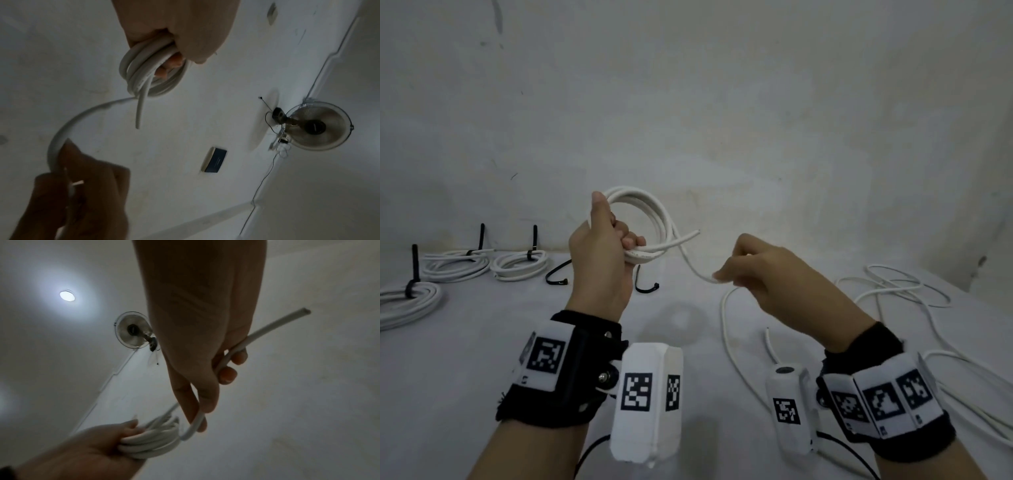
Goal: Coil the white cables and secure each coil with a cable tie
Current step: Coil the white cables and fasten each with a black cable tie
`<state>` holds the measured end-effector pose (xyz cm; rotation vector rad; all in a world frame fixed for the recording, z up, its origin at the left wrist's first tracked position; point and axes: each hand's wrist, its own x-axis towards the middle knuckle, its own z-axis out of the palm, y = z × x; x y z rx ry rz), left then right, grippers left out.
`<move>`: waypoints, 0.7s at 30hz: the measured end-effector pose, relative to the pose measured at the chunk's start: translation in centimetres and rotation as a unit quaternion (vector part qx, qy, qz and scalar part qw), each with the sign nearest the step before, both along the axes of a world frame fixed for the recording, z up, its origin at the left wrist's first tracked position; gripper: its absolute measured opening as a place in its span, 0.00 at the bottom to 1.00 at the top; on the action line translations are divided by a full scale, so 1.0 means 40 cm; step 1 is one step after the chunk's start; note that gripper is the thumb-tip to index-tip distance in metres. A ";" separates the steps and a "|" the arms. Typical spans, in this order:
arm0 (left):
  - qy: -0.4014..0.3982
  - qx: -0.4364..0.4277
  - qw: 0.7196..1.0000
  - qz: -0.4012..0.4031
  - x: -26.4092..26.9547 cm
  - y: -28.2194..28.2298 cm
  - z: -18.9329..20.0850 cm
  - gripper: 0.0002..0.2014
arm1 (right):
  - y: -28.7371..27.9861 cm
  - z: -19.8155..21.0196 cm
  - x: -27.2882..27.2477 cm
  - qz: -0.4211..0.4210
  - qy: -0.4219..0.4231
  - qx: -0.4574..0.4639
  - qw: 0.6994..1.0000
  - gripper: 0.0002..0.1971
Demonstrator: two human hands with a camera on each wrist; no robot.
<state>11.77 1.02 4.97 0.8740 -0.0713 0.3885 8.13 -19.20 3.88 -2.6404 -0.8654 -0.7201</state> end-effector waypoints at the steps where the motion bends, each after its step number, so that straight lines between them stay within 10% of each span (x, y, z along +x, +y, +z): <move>1: -0.006 0.027 1.000 0.012 -0.002 -0.007 -0.003 0.18 | 0.015 0.005 -0.012 0.011 -0.010 -0.021 1.000 0.11; 10: -0.083 0.396 0.910 -0.091 -0.031 -0.070 -0.036 0.24 | 0.069 0.053 -0.072 0.105 -0.027 0.010 0.994 0.06; 21: -0.052 0.358 0.892 -0.272 -0.072 -0.092 -0.025 0.24 | 0.050 0.053 -0.068 0.110 -0.061 0.058 0.990 0.04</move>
